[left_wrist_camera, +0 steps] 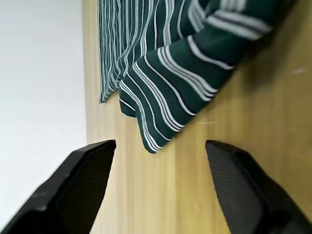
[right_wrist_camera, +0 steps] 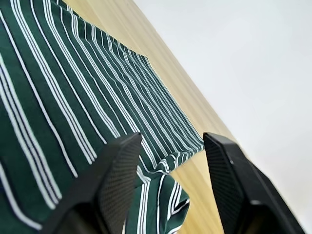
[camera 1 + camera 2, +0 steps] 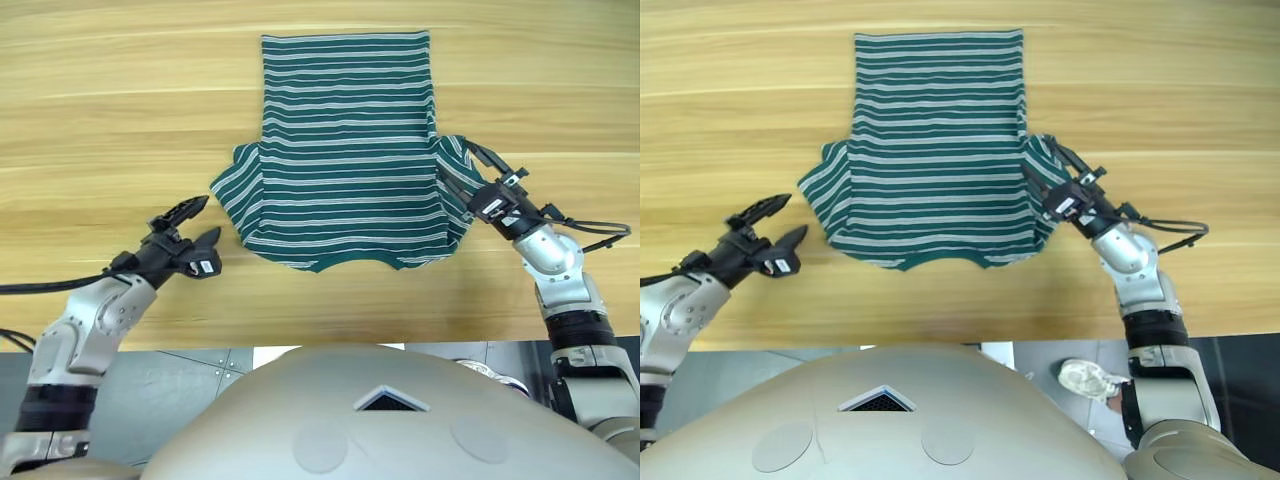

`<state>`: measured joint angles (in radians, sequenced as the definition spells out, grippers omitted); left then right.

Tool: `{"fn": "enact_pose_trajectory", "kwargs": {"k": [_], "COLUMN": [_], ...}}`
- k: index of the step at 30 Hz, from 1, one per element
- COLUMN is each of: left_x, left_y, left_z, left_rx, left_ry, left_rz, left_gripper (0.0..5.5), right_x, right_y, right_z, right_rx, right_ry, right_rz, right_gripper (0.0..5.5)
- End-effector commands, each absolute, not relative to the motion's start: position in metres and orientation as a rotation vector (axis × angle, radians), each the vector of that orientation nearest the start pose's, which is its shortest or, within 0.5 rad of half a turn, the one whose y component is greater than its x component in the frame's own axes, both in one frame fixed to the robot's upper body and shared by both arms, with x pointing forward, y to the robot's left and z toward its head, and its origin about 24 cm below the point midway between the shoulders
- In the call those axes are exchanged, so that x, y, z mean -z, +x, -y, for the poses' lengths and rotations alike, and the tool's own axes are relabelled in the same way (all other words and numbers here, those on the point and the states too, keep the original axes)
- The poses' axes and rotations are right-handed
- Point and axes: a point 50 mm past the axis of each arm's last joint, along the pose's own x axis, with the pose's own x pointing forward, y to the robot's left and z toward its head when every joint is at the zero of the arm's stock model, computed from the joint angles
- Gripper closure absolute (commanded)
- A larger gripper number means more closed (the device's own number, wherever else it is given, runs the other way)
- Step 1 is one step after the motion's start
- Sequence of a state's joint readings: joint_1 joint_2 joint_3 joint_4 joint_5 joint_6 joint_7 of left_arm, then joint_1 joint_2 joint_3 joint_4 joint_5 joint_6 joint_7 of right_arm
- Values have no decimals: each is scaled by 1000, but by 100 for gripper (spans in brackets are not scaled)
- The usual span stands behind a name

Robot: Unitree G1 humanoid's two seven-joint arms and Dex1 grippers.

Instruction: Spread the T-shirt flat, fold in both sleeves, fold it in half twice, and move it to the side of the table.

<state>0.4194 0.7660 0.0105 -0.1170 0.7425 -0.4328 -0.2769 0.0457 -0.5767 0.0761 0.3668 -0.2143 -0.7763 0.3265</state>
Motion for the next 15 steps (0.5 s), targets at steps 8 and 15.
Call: {"fn": "enact_pose_trajectory", "kwargs": {"k": [8, 15], "left_x": [-8, -11], "left_y": [180, 189], "left_z": [-242, -258], "left_rx": [807, 719], "left_ry": [1453, 1477], "left_rz": [-144, -184], "left_gripper": [206, 206], "right_x": [-19, -14], "right_y": [211, 209], "right_z": [233, 235], "right_rx": [-605, -597], "right_ry": [-791, -788], "right_rz": [141, 124], "right_gripper": [316, 316]}}
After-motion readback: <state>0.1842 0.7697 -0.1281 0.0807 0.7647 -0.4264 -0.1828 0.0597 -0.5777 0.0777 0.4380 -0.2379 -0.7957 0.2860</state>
